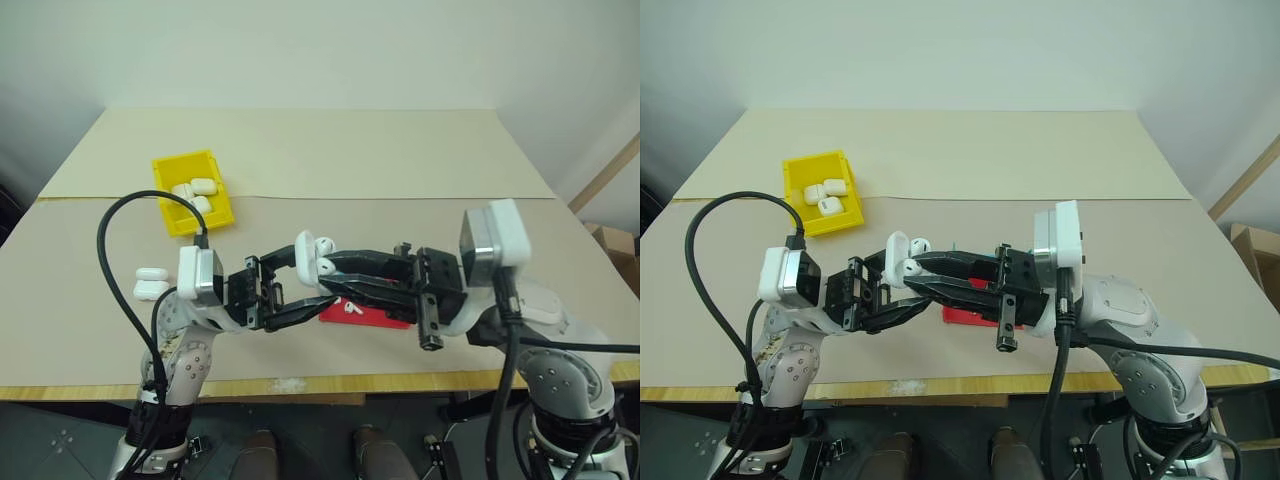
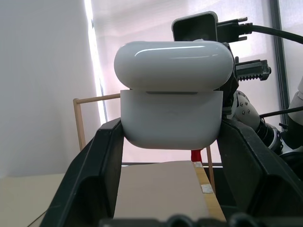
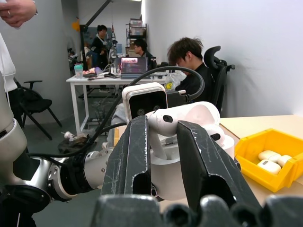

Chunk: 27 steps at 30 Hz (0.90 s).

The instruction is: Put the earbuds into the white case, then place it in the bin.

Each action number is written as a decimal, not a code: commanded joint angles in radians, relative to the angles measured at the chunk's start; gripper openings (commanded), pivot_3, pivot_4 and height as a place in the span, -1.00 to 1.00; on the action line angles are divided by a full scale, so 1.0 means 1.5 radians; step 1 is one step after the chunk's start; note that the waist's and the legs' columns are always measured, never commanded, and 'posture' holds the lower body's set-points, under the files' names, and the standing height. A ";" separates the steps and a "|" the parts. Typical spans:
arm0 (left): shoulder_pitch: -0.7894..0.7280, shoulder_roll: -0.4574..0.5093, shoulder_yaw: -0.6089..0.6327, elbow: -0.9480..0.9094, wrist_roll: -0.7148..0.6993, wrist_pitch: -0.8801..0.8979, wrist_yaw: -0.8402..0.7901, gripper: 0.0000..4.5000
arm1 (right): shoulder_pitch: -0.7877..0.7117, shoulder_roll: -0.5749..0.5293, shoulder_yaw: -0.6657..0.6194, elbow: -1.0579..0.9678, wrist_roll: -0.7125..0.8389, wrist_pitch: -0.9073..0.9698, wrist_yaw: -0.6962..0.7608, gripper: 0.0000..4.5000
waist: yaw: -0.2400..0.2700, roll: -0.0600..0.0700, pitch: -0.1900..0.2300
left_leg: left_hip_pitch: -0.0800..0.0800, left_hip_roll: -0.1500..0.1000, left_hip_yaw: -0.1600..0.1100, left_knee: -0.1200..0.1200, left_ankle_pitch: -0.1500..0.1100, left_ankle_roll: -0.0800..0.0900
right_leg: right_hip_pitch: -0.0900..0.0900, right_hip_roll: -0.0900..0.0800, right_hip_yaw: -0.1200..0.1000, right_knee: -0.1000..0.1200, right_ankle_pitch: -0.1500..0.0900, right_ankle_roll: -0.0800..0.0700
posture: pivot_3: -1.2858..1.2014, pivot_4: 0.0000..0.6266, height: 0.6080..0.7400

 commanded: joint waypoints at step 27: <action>-0.035 -0.005 0.007 -0.004 -0.004 -0.009 -0.004 0.21 | 0.006 -0.005 0.018 -0.013 -0.049 -0.052 0.010 -0.13 | 0.000 0.000 0.000 | 0.000 0.000 0.000 0.000 0.000 0.000 | 0.000 0.000 0.000 0.000 0.000 0.001 | 0.03 -0.52 1.00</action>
